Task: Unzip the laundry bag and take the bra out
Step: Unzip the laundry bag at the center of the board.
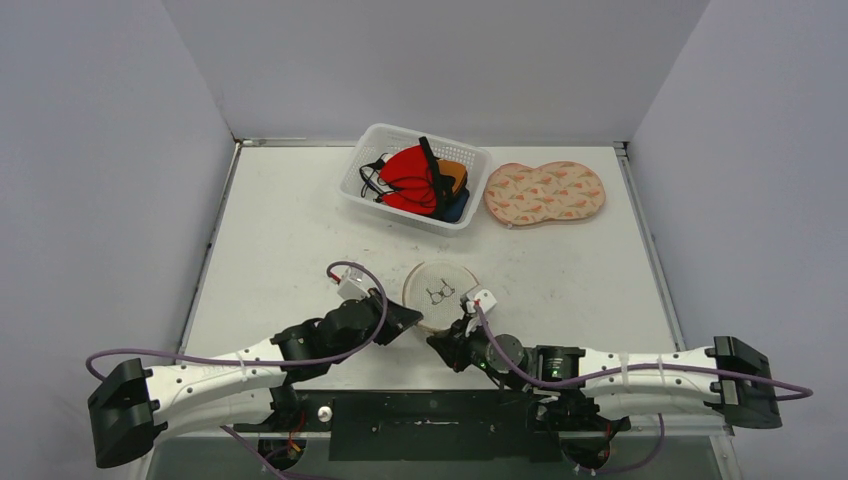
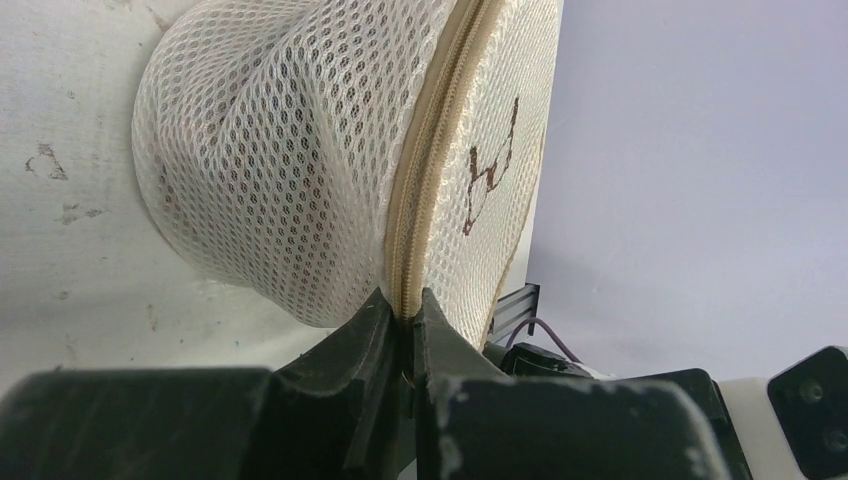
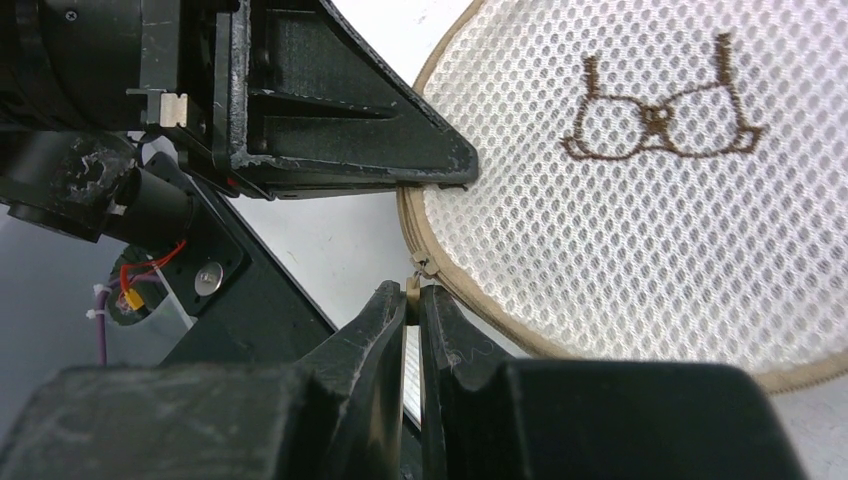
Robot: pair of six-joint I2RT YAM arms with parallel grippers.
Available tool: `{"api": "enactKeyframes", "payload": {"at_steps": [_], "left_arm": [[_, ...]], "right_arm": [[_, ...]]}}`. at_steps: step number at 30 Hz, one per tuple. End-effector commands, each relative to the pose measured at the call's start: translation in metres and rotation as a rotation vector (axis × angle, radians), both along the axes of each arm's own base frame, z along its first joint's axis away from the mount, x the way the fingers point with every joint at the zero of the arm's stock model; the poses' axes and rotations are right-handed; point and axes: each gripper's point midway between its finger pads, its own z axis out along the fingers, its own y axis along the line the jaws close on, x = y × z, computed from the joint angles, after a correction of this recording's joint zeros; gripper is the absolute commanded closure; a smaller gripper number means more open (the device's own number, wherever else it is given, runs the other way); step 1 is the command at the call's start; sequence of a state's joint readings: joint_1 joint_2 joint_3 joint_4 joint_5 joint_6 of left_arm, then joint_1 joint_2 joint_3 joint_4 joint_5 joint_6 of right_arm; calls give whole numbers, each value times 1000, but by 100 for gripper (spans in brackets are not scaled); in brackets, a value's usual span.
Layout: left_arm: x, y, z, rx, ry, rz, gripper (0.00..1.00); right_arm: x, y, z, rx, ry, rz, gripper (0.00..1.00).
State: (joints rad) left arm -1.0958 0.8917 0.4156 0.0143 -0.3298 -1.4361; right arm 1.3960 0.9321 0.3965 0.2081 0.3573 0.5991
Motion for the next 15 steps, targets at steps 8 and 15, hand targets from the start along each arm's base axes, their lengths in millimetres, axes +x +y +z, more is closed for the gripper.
{"api": "enactKeyframes", "payload": {"at_steps": [8,15], "left_arm": [[9,4,15,-20,-50,17,100],[11,0,19,-19,-72,-9,100]], "right_arm": [[11,-36,0,4,4,-129,95],[10,-41,0,18,8,-133,95]]}}
